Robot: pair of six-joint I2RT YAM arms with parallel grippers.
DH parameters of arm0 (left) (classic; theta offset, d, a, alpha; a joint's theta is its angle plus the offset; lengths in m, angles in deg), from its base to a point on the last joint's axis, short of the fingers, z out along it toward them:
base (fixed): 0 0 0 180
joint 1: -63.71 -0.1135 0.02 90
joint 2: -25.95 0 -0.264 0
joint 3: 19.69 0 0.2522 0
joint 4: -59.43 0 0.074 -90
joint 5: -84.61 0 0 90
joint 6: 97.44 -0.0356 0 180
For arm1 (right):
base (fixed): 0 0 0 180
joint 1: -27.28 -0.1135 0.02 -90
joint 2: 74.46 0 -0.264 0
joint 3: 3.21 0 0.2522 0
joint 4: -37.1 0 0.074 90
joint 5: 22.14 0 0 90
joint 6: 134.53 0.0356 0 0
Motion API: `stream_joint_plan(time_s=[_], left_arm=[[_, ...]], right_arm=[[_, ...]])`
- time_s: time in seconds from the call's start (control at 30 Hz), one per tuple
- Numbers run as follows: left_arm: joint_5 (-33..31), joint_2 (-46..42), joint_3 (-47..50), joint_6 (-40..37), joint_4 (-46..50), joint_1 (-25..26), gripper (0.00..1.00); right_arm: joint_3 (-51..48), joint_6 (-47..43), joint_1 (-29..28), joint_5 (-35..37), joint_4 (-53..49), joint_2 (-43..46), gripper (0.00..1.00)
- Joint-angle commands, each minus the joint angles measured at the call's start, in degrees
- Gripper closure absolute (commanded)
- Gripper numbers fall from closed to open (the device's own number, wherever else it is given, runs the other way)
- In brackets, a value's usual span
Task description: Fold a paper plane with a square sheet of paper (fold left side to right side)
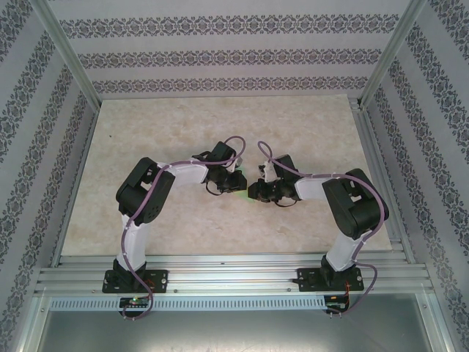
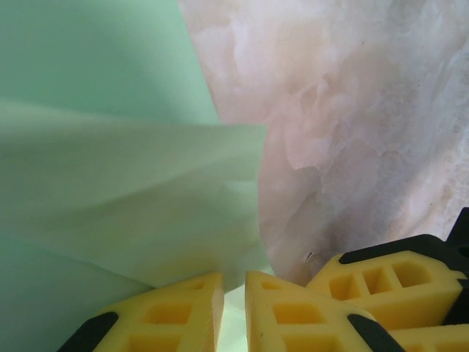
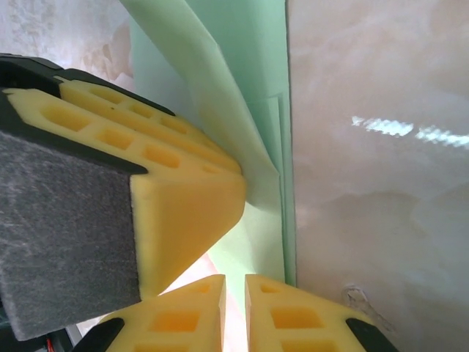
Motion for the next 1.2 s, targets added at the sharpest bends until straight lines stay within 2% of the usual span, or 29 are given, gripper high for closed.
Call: stream_joint_plan(time_s=[0.0, 0.3, 0.6, 1.0, 1.17], left_arm=[[-3.62, 2.18, 1.64, -0.78, 0.13, 0.14, 0.81], [-4.37, 1.98, 1.73, -0.73, 0.55, -0.13, 0.81], [-4.82, 1.3, 2.26, -0.62, 0.59, -0.93, 0.82], [-5.22, 0.99, 2.17, -1.28, 1.25, -1.1, 0.82], [-4.86, 0.85, 2.29, -1.5, 0.96, -1.08, 0.82]], right_arm=[[-1.81, 0.5, -1.3, -1.25, 1.32, -0.96, 0.85], [-3.37, -0.85, -1.57, 0.97, -3.52, -0.96, 0.87], [-4.66, -3.98, -3.65, 3.22, -11.7, 1.03, 0.95], [-6.98, -3.9, -4.03, 4.47, -15.39, 3.64, 0.95], [-5.3, -4.17, -3.63, 4.83, -18.46, 9.19, 0.95]])
